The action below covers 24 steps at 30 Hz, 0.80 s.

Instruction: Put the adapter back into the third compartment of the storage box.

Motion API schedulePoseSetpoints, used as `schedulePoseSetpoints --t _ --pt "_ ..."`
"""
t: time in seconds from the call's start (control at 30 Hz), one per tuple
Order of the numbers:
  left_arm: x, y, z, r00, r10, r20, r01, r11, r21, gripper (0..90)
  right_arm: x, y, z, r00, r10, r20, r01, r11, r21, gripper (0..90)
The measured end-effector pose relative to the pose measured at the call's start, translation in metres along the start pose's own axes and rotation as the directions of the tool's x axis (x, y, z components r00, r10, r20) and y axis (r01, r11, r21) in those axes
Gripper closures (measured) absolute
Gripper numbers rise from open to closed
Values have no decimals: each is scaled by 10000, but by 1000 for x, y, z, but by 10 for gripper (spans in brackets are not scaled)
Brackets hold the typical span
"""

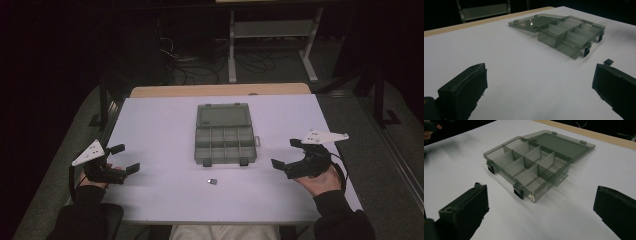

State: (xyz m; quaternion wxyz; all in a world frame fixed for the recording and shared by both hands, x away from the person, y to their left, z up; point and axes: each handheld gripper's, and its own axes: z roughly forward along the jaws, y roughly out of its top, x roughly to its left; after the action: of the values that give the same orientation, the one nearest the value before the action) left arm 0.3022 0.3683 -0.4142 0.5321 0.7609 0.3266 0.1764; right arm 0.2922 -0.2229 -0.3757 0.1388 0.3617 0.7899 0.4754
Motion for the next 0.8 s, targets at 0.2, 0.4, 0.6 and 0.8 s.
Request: schedulePoseSetpoints --t 0.2,0.4,0.6,0.8 --pt "0 0 -2 9999 -46 -92 46 10000 -50 0 8 6 3 9995 -239 -212 241 9997 86 0" --pt "0 0 -2 9999 38 -109 -37 10000 12 0 17 12 8 9976 -504 -475 510 9986 124 0" --pt "0 -1 -2 9999 31 -110 -31 10000 17 0 23 15 16 9949 -708 -722 730 9969 284 0" --pt "0 0 -2 9999 50 -109 -49 10000 22 0 31 20 26 9913 -875 -984 927 9945 487 0"
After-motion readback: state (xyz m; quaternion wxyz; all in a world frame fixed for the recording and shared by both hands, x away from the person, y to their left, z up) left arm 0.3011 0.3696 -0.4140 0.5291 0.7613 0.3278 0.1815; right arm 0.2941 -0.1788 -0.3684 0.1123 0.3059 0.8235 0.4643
